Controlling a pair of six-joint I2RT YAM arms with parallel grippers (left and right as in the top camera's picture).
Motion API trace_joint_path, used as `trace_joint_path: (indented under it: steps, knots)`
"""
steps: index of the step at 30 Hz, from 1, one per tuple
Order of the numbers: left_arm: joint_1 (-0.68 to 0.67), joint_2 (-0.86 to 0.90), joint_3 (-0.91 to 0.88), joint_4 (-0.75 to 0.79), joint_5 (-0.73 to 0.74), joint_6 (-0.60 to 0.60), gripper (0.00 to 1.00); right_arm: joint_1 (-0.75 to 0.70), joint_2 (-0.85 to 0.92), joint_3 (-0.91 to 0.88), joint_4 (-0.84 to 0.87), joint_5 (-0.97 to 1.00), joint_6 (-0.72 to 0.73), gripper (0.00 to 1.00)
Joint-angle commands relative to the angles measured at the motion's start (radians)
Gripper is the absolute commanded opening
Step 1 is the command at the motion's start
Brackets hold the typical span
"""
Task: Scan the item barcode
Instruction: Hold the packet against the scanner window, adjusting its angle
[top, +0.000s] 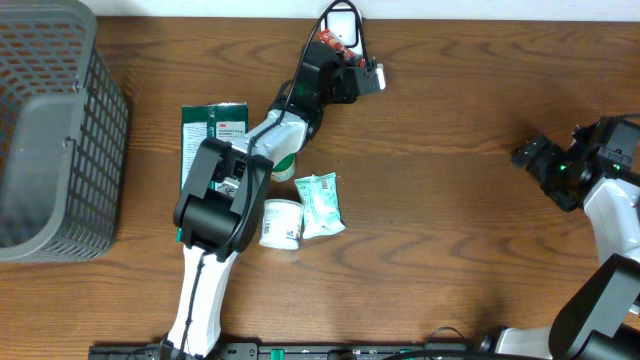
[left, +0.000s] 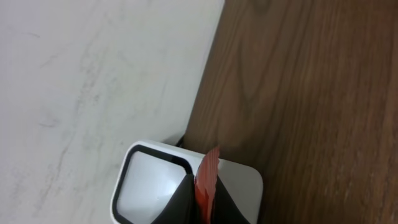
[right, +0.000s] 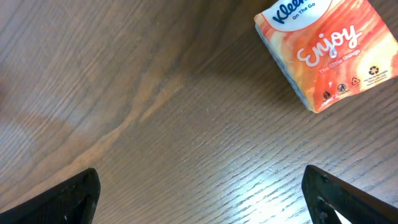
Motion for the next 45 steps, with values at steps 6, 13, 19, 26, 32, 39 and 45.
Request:
trace_joint_path:
  steps: [6,13,19,26,32,39,45]
  knots:
    - [0.009,0.060,0.012,0.016,0.096,-0.016,0.07,-0.005,-0.014,0.006,0.000,0.005,-0.012,0.99]
    - [0.009,0.084,0.016,0.034,0.152,-0.016,0.07,-0.005,-0.014,0.006,0.000,0.005,-0.012,0.99]
    - [0.006,0.084,0.020,0.006,0.161,-0.016,0.07,-0.005,-0.014,0.006,0.000,0.005,-0.012,0.99]
    - [-0.012,0.084,0.020,-0.042,0.194,-0.016,0.07,-0.005,-0.014,0.006,0.000,0.005,-0.012,0.99]
    - [-0.026,0.084,0.020,-0.111,0.198,-0.016,0.07,-0.005,-0.014,0.006,0.000,0.005,-0.012,0.99]
    - [-0.026,0.084,0.020,-0.101,0.158,-0.016,0.07,-0.005,-0.014,0.006,0.000,0.005,-0.012,0.99]
    - [-0.026,0.049,0.043,-0.097,0.134,-0.018,0.07,-0.005,-0.014,0.006,0.000,0.005,-0.012,0.99]
